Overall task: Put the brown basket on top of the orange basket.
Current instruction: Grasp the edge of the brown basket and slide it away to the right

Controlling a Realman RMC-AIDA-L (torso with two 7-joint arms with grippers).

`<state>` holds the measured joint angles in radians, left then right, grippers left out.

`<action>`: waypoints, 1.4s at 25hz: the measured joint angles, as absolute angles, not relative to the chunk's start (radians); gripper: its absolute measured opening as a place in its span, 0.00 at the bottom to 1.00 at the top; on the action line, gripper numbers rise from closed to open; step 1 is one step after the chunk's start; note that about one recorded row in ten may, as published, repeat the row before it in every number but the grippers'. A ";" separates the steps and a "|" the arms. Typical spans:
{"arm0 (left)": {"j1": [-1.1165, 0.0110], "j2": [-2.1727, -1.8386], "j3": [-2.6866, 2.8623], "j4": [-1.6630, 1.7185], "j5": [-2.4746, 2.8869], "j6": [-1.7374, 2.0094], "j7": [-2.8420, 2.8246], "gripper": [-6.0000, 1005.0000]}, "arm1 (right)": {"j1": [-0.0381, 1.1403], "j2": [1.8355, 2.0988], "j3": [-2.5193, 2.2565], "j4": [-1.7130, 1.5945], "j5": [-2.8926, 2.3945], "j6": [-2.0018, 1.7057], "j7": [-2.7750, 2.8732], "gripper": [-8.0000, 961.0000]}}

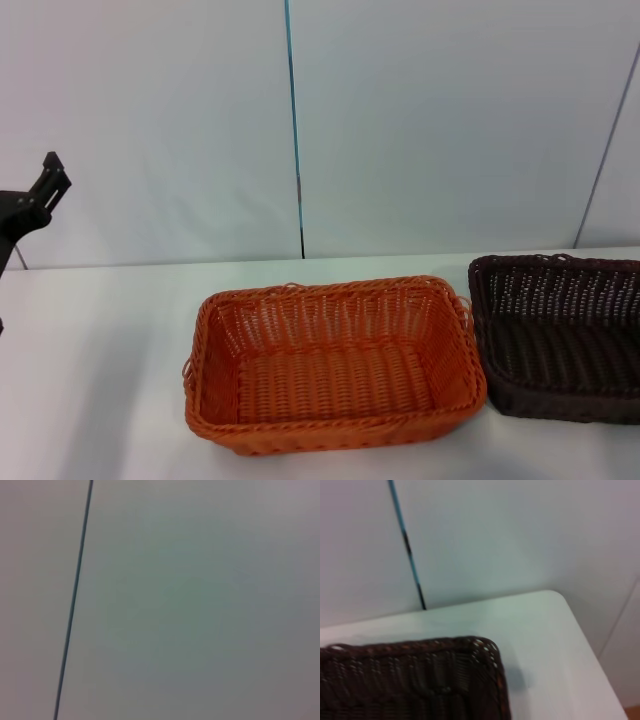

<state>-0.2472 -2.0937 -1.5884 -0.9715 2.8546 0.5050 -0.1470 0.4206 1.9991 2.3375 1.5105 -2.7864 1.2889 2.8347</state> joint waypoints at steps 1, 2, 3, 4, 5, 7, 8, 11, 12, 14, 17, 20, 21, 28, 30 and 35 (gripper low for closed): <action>-0.247 -2.093 -1.588 -0.972 2.855 0.504 -0.143 0.90 | 0.425 1.993 2.339 1.494 -2.789 1.283 2.831 0.98; -0.247 -2.092 -1.589 -0.972 2.855 0.502 -0.136 0.90 | 0.431 1.987 2.341 1.469 -2.788 1.270 2.825 0.98; -0.247 -2.092 -1.589 -0.972 2.855 0.502 -0.136 0.90 | 0.436 1.984 2.344 1.449 -2.788 1.257 2.820 0.98; -0.245 -2.092 -1.589 -0.972 2.855 0.501 -0.134 0.90 | 0.443 1.981 2.346 1.422 -2.788 1.237 2.814 0.98; -0.242 -2.093 -1.589 -0.973 2.855 0.501 -0.131 0.90 | 0.449 1.980 2.348 1.405 -2.788 1.221 2.804 0.98; -0.235 -2.095 -1.589 -0.979 2.855 0.501 -0.127 0.90 | 0.463 1.979 2.348 1.369 -2.789 1.192 2.784 0.98; -0.232 -2.095 -1.590 -0.985 2.856 0.501 -0.125 0.90 | 0.473 1.976 2.348 1.350 -2.790 1.179 2.774 0.98; -0.225 -2.096 -1.594 -1.000 2.856 0.501 -0.119 0.90 | 0.502 1.956 2.349 1.292 -2.789 1.155 2.765 0.98; -0.223 -2.096 -1.596 -1.003 2.856 0.500 -0.118 0.90 | 0.511 1.948 2.349 1.274 -2.786 1.150 2.765 0.98; -0.215 -2.097 -1.601 -1.014 2.856 0.500 -0.115 0.90 | 0.522 1.941 2.349 1.258 -2.781 1.142 2.764 0.98; -0.208 -2.097 -1.611 -1.029 2.856 0.489 -0.108 0.90 | 0.538 1.944 2.347 1.253 -2.776 1.120 2.757 0.98; -0.209 -2.095 -1.620 -1.040 2.856 0.451 -0.087 0.90 | 0.555 1.950 2.344 1.237 -2.761 1.104 2.747 0.98; -0.211 -2.095 -1.623 -1.043 2.856 0.441 -0.077 0.90 | 0.559 1.950 2.343 1.230 -2.755 1.100 2.743 0.98; -0.215 -2.100 -1.636 -1.061 2.856 0.418 -0.032 0.90 | 0.565 1.949 2.346 1.130 -2.748 1.050 2.715 0.98; -0.215 -2.100 -1.639 -1.070 2.856 0.417 -0.032 0.90 | 0.565 1.945 2.346 1.101 -2.750 1.030 2.713 0.98; -0.236 -2.103 -1.663 -1.082 2.856 0.376 -0.028 0.90 | 0.570 1.941 2.345 1.038 -2.755 0.980 2.697 0.98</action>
